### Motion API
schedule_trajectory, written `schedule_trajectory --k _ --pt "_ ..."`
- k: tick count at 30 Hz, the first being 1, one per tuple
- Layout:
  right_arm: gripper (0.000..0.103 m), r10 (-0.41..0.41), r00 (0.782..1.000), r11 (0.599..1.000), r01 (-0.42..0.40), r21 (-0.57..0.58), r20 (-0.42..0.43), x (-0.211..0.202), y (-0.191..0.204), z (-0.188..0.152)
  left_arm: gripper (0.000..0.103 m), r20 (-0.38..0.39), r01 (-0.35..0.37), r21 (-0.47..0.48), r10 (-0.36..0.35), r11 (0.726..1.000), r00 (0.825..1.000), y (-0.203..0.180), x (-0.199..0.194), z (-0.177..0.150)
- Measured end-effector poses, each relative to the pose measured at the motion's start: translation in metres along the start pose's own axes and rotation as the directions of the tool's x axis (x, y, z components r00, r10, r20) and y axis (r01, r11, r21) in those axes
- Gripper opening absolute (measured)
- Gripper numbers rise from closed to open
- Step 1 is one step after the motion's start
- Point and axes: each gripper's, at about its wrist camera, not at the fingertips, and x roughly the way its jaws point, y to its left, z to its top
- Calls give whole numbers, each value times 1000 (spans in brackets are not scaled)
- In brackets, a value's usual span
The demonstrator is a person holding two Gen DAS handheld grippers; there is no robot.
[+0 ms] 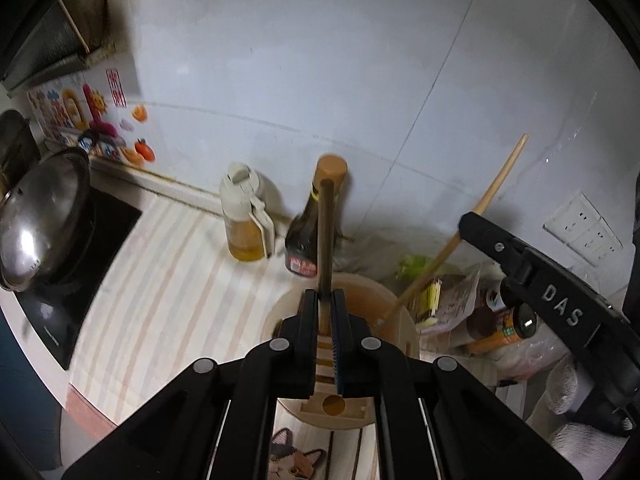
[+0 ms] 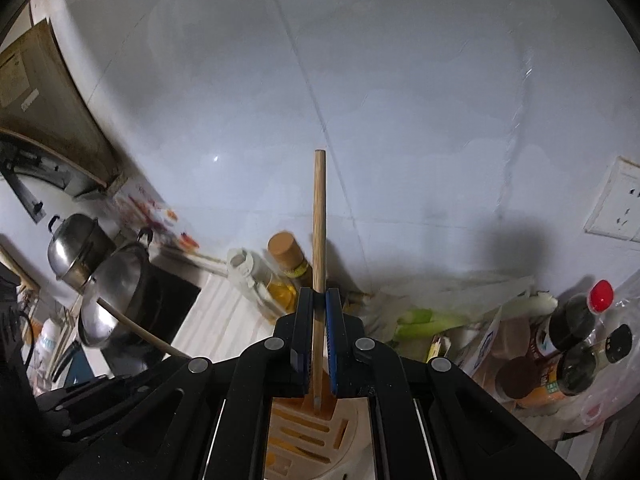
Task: Organize utensils
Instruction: 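Open both tools to release the chopsticks and withdraw, then close the left tool on a dark chopstick while the right tool grasps another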
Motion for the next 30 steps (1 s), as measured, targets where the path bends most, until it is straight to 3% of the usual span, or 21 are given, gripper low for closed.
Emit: schedule_trajectory --k 6,8,10,11,12,14,17,20,24,30 --pt "8 42 988 999 -41 12 -147 16 -2 -9 9 -19 9 -39 -10 999 1000 2 -11 -2" --pt "26 41 989 999 -38 21 -143 10 -4 -10 15 11 -38 -26 38 999 999 2 -21 -4" --pt "33 38 991 999 -35 28 -127 -2 -8 -12 51 44 -69 -27 70 997 997 4 -31 -6" --pt "34 33 993 999 -30 31 -115 -10 -10 -14 81 61 -78 -35 80 996 995 6 -36 -7" --pt "36 25 994 999 -22 31 -107 -17 -12 -16 88 94 -87 -47 91 995 991 9 -43 -11" --pt "50 5 996 1000 -2 31 -84 -32 -16 -21 88 131 -96 -55 103 994 986 14 -52 -17" --pt "64 -43 998 999 45 24 -48 -54 -22 -33 103 165 -139 -47 145 989 976 16 -59 -31" --pt "93 -88 996 996 88 25 -18 -72 -28 -49 103 194 -185 -40 189 982 962 15 -64 -50" --pt "101 -122 992 991 121 47 16 -90 -38 -73 103 181 -176 -43 181 983 967 14 -64 -75" --pt "103 -164 984 983 157 97 69 -110 -61 -115 103 157 -154 -5 152 988 976 3 -58 -109"
